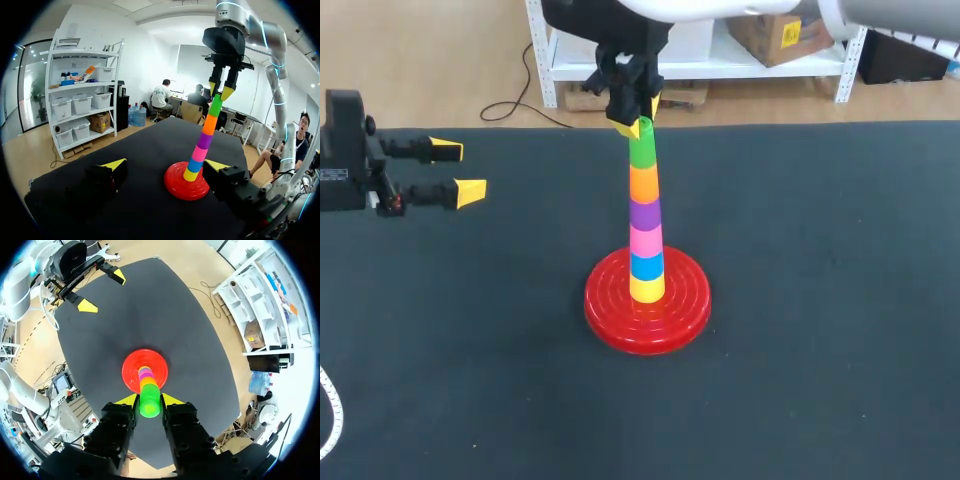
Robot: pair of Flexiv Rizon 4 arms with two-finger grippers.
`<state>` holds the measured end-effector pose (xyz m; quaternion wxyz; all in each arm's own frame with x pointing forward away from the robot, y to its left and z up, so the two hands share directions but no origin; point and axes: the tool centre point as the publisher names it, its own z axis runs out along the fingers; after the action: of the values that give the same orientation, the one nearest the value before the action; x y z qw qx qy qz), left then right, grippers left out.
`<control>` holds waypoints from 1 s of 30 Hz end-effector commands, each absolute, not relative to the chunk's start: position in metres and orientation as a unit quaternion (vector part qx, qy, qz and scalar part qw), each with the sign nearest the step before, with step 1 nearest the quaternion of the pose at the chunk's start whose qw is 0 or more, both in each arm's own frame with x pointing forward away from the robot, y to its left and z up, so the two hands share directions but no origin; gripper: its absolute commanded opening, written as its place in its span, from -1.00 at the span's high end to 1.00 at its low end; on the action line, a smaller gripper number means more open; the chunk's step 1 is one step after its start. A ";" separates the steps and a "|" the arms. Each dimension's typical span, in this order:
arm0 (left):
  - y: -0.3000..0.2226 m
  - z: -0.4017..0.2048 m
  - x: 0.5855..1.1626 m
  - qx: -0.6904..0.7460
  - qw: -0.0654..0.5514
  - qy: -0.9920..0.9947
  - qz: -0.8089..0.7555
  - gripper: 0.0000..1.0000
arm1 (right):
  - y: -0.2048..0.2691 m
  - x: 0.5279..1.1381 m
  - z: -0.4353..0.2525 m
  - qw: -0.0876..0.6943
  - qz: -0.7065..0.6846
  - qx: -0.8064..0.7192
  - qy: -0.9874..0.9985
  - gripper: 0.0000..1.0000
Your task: Pick up and stack the cylinders on the red base in this order: pink,purple,orange,green
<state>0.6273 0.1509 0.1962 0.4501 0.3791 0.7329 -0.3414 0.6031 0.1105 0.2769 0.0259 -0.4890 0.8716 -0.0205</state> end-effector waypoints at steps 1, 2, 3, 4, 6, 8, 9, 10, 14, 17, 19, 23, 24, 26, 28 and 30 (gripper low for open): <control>0.151 0.194 0.627 0.378 0.454 0.731 -0.341 -1.00 | 0.109 0.602 0.273 0.026 -0.019 -0.488 0.872 1.00; 0.151 0.194 0.627 0.378 0.454 0.731 -0.341 -1.00 | 0.109 0.602 0.273 0.024 -0.018 -0.488 0.873 1.00; 0.151 0.194 0.627 0.378 0.454 0.731 -0.341 -1.00 | 0.109 0.602 0.272 0.023 -0.017 -0.487 0.873 1.00; 0.151 0.194 0.627 0.378 0.454 0.731 -0.341 -1.00 | 0.110 0.603 0.272 0.023 -0.017 -0.487 0.873 1.00; 0.151 0.194 0.627 0.378 0.454 0.731 -0.341 -1.00 | 0.110 0.603 0.271 0.021 -0.016 -0.486 0.873 1.00; 0.151 0.194 0.627 0.378 0.454 0.731 -0.341 -1.00 | 0.110 0.604 0.269 0.021 -0.014 -0.486 0.874 1.00; 0.151 0.194 0.627 0.378 0.454 0.731 -0.341 -1.00 | 0.111 0.604 0.268 0.020 -0.014 -0.485 0.874 1.00; 0.151 0.194 0.627 0.378 0.454 0.731 -0.341 -1.00 | 0.111 0.604 0.267 0.018 -0.013 -0.484 0.875 1.00; 0.151 0.194 0.627 0.378 0.454 0.731 -0.341 -1.00 | 0.113 0.605 0.261 0.012 -0.012 -0.483 0.875 1.00; 0.151 0.194 0.627 0.378 0.454 0.731 -0.341 -1.00 | 0.113 0.604 0.257 0.007 -0.013 -0.483 0.875 1.00; 0.151 0.194 0.627 0.378 0.454 0.731 -0.341 -1.00 | 0.114 0.604 0.255 0.004 -0.014 -0.483 0.875 1.00; 0.151 0.194 0.627 0.378 0.454 0.731 -0.341 -1.00 | 0.114 0.603 0.260 0.021 -0.018 -0.480 0.877 1.00; 0.151 0.194 0.627 0.378 0.454 0.731 -0.341 -1.00 | 0.114 0.603 0.264 0.027 -0.018 -0.477 0.878 1.00; 0.151 0.194 0.627 0.378 0.454 0.731 -0.341 -1.00 | 0.113 0.604 0.272 0.039 -0.017 -0.471 0.881 0.07; 0.151 0.194 0.627 0.378 0.454 0.731 -0.341 -1.00 | 0.113 0.604 0.272 0.039 -0.017 -0.471 0.881 -1.00; 0.151 0.194 0.627 0.378 0.454 0.731 -0.341 -1.00 | 0.113 0.604 0.272 0.039 -0.017 -0.471 0.881 -1.00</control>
<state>0.6273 0.1510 0.1962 0.4501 0.3791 0.7329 -0.3414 0.6093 0.1185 0.2736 0.0276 -0.4718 0.8811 -0.0188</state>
